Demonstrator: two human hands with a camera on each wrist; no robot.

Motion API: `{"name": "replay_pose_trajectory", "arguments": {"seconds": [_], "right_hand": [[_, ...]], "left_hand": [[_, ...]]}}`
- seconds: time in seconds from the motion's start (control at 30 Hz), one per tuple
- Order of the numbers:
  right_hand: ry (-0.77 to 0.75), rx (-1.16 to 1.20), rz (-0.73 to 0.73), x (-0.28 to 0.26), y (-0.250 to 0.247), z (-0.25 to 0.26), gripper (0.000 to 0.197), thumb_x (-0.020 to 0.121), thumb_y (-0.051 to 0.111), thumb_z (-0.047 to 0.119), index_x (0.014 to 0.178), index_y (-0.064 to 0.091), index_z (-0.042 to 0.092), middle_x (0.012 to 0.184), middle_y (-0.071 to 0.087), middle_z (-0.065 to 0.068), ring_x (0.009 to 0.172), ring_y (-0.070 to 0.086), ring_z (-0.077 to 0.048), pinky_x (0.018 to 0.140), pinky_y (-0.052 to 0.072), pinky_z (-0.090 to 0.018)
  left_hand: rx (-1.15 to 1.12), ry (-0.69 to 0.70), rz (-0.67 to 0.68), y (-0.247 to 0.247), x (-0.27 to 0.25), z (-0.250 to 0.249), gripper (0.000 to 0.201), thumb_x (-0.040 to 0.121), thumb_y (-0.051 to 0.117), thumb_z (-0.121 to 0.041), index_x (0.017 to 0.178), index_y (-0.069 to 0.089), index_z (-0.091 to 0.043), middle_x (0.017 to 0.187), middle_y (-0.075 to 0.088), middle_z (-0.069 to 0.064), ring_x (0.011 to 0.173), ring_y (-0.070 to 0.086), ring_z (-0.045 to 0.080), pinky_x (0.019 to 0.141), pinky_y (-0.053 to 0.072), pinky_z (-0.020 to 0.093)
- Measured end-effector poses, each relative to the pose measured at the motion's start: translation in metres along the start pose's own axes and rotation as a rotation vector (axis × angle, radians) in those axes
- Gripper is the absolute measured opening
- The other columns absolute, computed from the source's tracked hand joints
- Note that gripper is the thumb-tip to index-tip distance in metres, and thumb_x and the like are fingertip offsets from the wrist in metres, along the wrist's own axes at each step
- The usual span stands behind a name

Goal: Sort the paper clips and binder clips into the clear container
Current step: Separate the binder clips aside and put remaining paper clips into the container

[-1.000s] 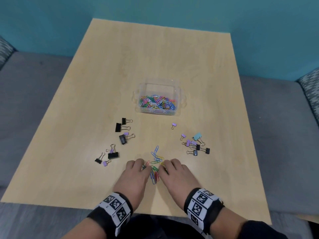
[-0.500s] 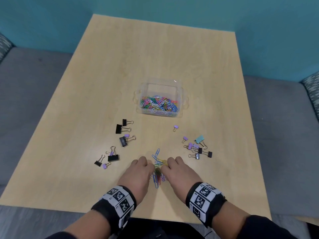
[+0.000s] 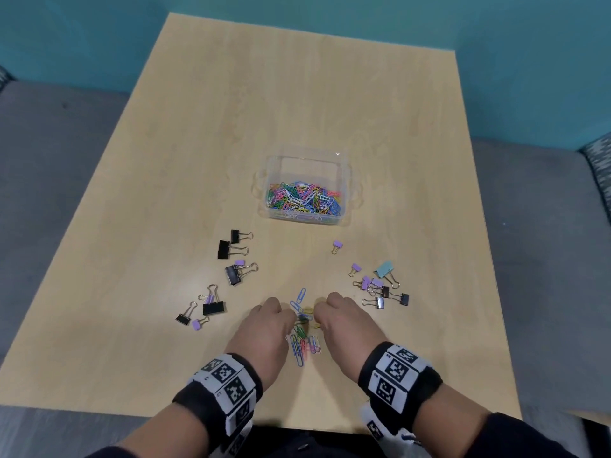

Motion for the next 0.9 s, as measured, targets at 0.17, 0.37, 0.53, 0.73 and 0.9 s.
{"name": "replay_pose_trajectory", "arguments": {"seconds": [0.17,0.37,0.53,0.73,0.9], "right_hand": [[0.072,0.207,0.011,0.006,-0.008,-0.005,0.016,0.085,0.046,0.001,0.085,0.053,0.016,0.088,0.047,0.000,0.073,0.045,-0.021,0.062,0.036,-0.031],[0.184,0.488,-0.145,0.043,-0.061,-0.016,0.019,0.079,0.056,0.005,0.072,0.058,0.023,0.077,0.059,0.003,0.066,0.058,-0.016,0.062,0.047,-0.030],[0.238,0.592,-0.370,0.113,-0.131,-0.030,0.017,0.075,0.057,0.002,0.069,0.060,0.017,0.058,0.058,0.006,0.051,0.053,-0.011,0.053,0.041,-0.025],[0.249,0.473,-0.227,0.145,-0.143,-0.032,0.018,0.084,0.061,0.015,0.101,0.065,0.019,0.094,0.065,0.000,0.085,0.062,-0.020,0.078,0.050,-0.033],[0.110,0.155,-0.207,0.075,-0.109,-0.027,0.030,0.089,0.049,0.013,0.118,0.058,0.010,0.117,0.057,-0.014,0.105,0.054,-0.031,0.088,0.042,-0.034]], "left_hand": [[-0.248,-0.111,0.033,-0.010,0.004,0.015,0.022,0.071,0.054,-0.002,0.068,0.052,-0.023,0.079,0.048,-0.008,0.067,0.050,0.016,0.060,0.040,0.028],[-0.638,-0.236,-0.055,-0.071,0.043,0.019,0.020,0.058,0.063,-0.006,0.063,0.060,-0.025,0.056,0.061,-0.003,0.051,0.054,0.014,0.054,0.045,0.029],[-0.637,-0.182,-0.257,-0.141,0.120,0.008,0.018,0.060,0.060,0.003,0.063,0.060,-0.016,0.056,0.063,0.004,0.055,0.059,0.024,0.053,0.047,0.034],[-0.602,-0.159,-0.288,-0.148,0.148,0.003,0.020,0.072,0.060,-0.004,0.080,0.065,-0.022,0.080,0.067,0.001,0.075,0.065,0.027,0.068,0.053,0.035],[-0.307,-0.054,-0.284,-0.108,0.088,0.015,0.028,0.081,0.062,-0.011,0.107,0.066,-0.019,0.103,0.060,0.003,0.091,0.059,0.019,0.081,0.043,0.026]]}}
Point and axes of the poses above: each hand's wrist, its own x-axis towards the middle knuckle, its own y-axis out of the palm, z = x × y, the point moved 6 cm from there along x, towards the middle knuckle
